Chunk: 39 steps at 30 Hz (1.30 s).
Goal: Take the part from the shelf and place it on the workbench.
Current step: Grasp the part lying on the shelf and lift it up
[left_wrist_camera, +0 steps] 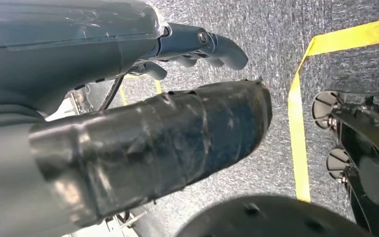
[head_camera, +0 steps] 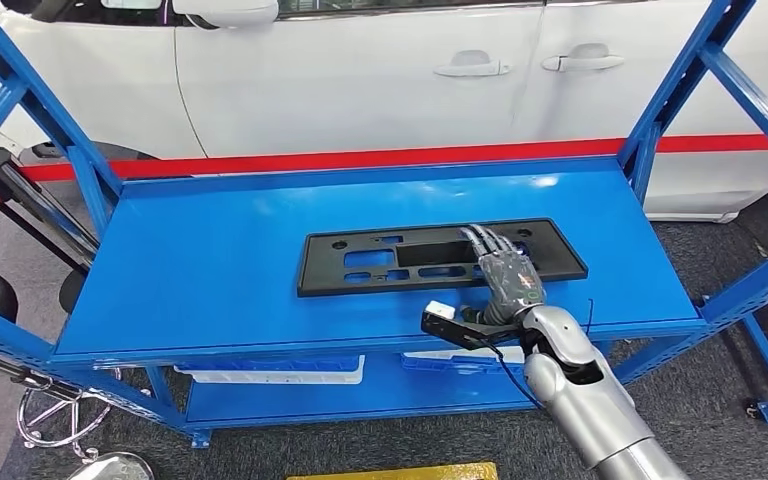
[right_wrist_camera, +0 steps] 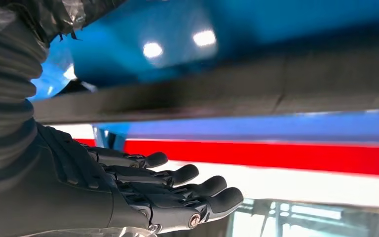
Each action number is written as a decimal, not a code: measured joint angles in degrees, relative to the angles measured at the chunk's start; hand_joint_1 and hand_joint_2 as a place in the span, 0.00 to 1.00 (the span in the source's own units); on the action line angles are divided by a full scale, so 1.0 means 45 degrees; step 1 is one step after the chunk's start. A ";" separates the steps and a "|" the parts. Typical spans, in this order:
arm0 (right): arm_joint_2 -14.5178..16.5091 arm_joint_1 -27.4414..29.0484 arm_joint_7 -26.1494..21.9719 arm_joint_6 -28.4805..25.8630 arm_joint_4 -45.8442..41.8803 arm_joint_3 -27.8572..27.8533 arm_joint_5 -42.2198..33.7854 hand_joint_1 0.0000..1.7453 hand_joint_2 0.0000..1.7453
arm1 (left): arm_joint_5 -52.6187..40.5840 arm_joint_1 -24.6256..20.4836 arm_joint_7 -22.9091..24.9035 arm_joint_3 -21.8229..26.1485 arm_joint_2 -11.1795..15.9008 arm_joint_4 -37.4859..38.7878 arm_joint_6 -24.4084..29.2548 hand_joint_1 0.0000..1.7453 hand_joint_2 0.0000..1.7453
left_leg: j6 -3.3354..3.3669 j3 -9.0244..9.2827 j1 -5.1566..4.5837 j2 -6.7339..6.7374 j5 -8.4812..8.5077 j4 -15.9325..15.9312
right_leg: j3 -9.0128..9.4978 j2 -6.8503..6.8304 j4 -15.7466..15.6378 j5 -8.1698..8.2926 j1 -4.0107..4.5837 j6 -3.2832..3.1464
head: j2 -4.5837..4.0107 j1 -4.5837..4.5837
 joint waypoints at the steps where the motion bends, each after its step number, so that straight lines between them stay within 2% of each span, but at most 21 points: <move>1: 0.0049 -0.0009 -0.0018 -0.0013 0.0089 0.0100 0.0015 0.00 1.00 | 0.0006 0.0013 0.0016 -0.0021 0.0030 -0.0029 0.0000 0.00 0.00 | -0.0018 -0.0018 0.0017 0.0002 0.0286 -0.0134 | 0.0042 0.0007 0.0015 -0.0044 -0.0001 0.0009 | 0.0000 0.0000; 3: 0.0153 -0.0071 -0.0040 -0.0046 0.0226 0.0304 0.0024 0.00 1.00 | 0.0023 0.0042 0.0038 -0.0066 0.0086 -0.0081 0.0005 0.00 0.00 | -0.0004 0.0580 0.0044 0.0010 0.1302 -0.1655 | 0.0177 0.0027 0.0046 -0.0162 -0.0010 0.0067 | 0.0000 0.0000; 5: 0.0223 -0.0185 -0.0045 -0.0087 0.0311 0.0483 0.0019 0.00 1.00 | 0.0040 0.0064 0.0046 -0.0113 0.0124 -0.0116 0.0012 0.00 0.00 | 0.0053 0.1246 0.0013 0.0005 0.1849 -0.3094 | 0.0250 0.0040 0.0080 -0.0268 0.0023 0.0176 | 0.0000 0.0003; 10: 0.0312 -0.0313 -0.0047 -0.0139 0.0417 0.0726 0.0005 0.00 1.00 | 0.0046 0.0070 0.0047 -0.0223 0.0143 -0.0209 0.0019 0.00 0.00 | 0.0335 0.1526 -0.0001 -0.0024 0.1824 -0.3585 | 0.0236 0.0029 0.0222 -0.0463 0.0014 0.0491 | 0.0000 0.0010; 12: 0.0334 -0.0384 -0.0046 -0.0153 0.0453 0.0800 0.0002 0.00 1.00 | 0.0046 0.0082 0.0047 -0.0245 0.0142 -0.0236 0.0019 0.00 0.00 | 0.0476 0.1615 0.0033 0.0004 0.1825 -0.3681 | -0.0259 0.0021 0.1268 -0.1021 -0.0014 0.0606 | 0.0000 0.0012; 14: 0.0338 -0.0418 -0.0045 -0.0158 0.0525 0.0874 0.0001 0.00 1.00 | 0.0046 0.0086 0.0047 -0.0256 0.0144 -0.0243 0.0021 0.00 0.00 | 0.0573 0.1636 0.0021 0.0015 0.1781 -0.3678 | -0.1165 0.0015 0.2947 -0.1673 -0.0016 0.0674 | 0.0000 0.0013; 15: 0.0338 -0.0411 -0.0045 -0.0158 0.0567 0.0904 0.0000 0.00 1.00 | 0.0047 0.0087 0.0047 -0.0259 0.0148 -0.0246 0.0022 0.00 0.00 | 0.0586 0.1649 0.0016 0.0008 0.1755 -0.3664 | -0.1516 0.0013 0.3500 -0.1751 -0.0018 0.0687 | 0.0000 0.0012; 16: 0.0338 -0.0402 -0.0045 -0.0158 0.0605 0.0927 -0.0001 0.00 1.00 | 0.0048 0.0088 0.0047 -0.0260 0.0153 -0.0251 0.0023 0.00 0.00 | 0.0590 0.1677 0.0013 -0.0001 0.1720 -0.3646 | -0.1646 0.0013 0.3585 -0.1569 -0.0018 0.0681 | 0.0000 0.0012; 17: 0.0338 -0.0404 -0.0045 -0.0159 0.0633 0.0947 -0.0002 0.00 1.00 | 0.0048 0.0090 0.0047 -0.0262 0.0156 -0.0262 0.0024 0.00 0.00 | 0.0581 0.1723 0.0012 -0.0011 0.1674 -0.3624 | -0.1534 0.0012 0.3190 -0.1165 -0.0015 0.0654 | 0.0000 0.0012; 19: 0.0338 -0.0440 -0.0045 -0.0162 0.0660 0.0978 -0.0004 0.00 1.00 | 0.0047 0.0102 0.0048 -0.0265 0.0157 -0.0285 0.0024 0.00 0.00 | 0.0523 0.1848 -0.0006 -0.0021 0.1556 -0.3580 | -0.0846 0.0011 0.1576 -0.0228 0.0027 0.0539 | 0.0000 0.0013; 20: 0.0338 -0.0468 -0.0045 -0.0162 0.0667 0.0991 -0.0004 0.00 1.00 | 0.0047 0.0105 0.0050 -0.0267 0.0154 -0.0299 0.0024 0.00 0.00 | 0.0477 0.1882 -0.0028 -0.0025 0.1502 -0.3555 | -0.0510 0.0010 0.0856 0.0013 0.0063 0.0473 | 0.0000 0.0017; 23: 0.0341 -0.0513 -0.0046 -0.0162 0.0696 0.1032 -0.0004 0.00 1.00 | 0.0051 0.0105 0.0052 -0.0271 0.0153 -0.0321 0.0024 0.00 0.00 | 0.0308 0.1892 -0.0072 -0.0020 0.1449 -0.3570 | -0.0195 0.0012 0.0179 0.0013 0.0131 0.0337 | 0.0000 0.0010; 26: 0.0357 -0.0534 -0.0044 -0.0173 0.0712 0.1051 -0.0004 0.00 1.00 | 0.0051 0.0095 0.0050 -0.0271 0.0171 -0.0328 0.0021 0.00 0.00 | 0.0130 0.1763 -0.0067 0.0000 0.1124 -0.3154 | -0.0052 0.0005 0.0006 0.0050 0.0011 0.0142 | 0.0000 0.0005; 29: 0.0391 -0.0531 -0.0046 -0.0179 0.0731 0.1058 -0.0004 0.00 1.00 | 0.0051 0.0105 0.0052 -0.0271 0.0180 -0.0330 0.0019 0.00 0.00 | 0.0014 0.0634 -0.0022 0.0002 0.0151 -0.0909 | 0.0053 0.0002 -0.0026 -0.0002 0.0010 0.0005 | 0.0000 -0.0001; 30: 0.0400 -0.0517 -0.0046 -0.0177 0.0745 0.1061 -0.0004 0.00 1.00 | 0.0051 0.0109 0.0052 -0.0271 0.0182 -0.0330 0.0019 0.00 0.00 | -0.0012 0.0251 -0.0011 0.0004 0.0019 -0.0276 | 0.0075 0.0002 -0.0013 -0.0033 0.0020 -0.0008 | 0.0000 -0.0001; 31: 0.0405 -0.0509 -0.0045 -0.0176 0.0758 0.1064 -0.0004 0.00 1.00 | 0.0051 0.0115 0.0052 -0.0271 0.0186 -0.0330 0.0019 0.00 0.00 | -0.0028 0.0067 -0.0002 0.0005 0.0135 -0.0074 | 0.0107 0.0005 -0.0001 -0.0070 0.0023 -0.0011 | 0.0000 0.0000; 32: 0.0408 -0.0508 -0.0045 -0.0177 0.0769 0.1065 -0.0004 0.00 1.00 | 0.0051 0.0123 0.0052 -0.0271 0.0192 -0.0330 0.0019 0.00 0.00 | -0.0028 0.0129 0.0007 0.0007 0.0486 -0.0371 | 0.0153 0.0011 0.0012 -0.0113 0.0023 -0.0001 | 0.0000 -0.0001; 34: 0.0419 -0.0514 -0.0045 -0.0180 0.0779 0.1065 -0.0004 0.00 1.00 | 0.0051 0.0141 0.0052 -0.0271 0.0204 -0.0330 0.0021 0.00 0.00 | 0.0025 0.0807 0.0018 0.0012 0.1434 -0.1983 | 0.0278 0.0029 0.0032 -0.0217 0.0024 0.0056 | 0.0000 0.0001; 35: 0.0424 -0.0523 -0.0045 -0.0181 0.0782 0.1065 -0.0004 0.00 1.00 | 0.0052 0.0144 0.0052 -0.0271 0.0211 -0.0330 0.0022 0.00 0.00 | 0.0068 0.1156 0.0001 0.0008 0.1715 -0.2758 | 0.0311 0.0037 0.0055 -0.0269 0.0043 0.0110 | 0.0000 0.0001; 37: 0.0432 -0.0535 -0.0047 -0.0181 0.0787 0.1068 -0.0004 0.00 1.00 | 0.0059 0.0132 0.0051 -0.0271 0.0217 -0.0330 0.0027 0.00 0.00 | 0.0161 0.1477 -0.0050 -0.0009 0.1810 -0.3462 | 0.0322 0.0039 0.0060 -0.0321 0.0072 0.0233 | 0.0000 0.0004; 39: 0.0440 -0.0543 -0.0048 -0.0182 0.0788 0.1075 -0.0004 0.00 1.00 | 0.0072 0.0113 0.0048 -0.0272 0.0217 -0.0333 0.0029 0.00 0.00 | 0.0264 0.1507 -0.0050 -0.0019 0.1811 -0.3547 | 0.0326 0.0039 0.0034 -0.0344 0.0077 0.0357 | 0.0000 0.0001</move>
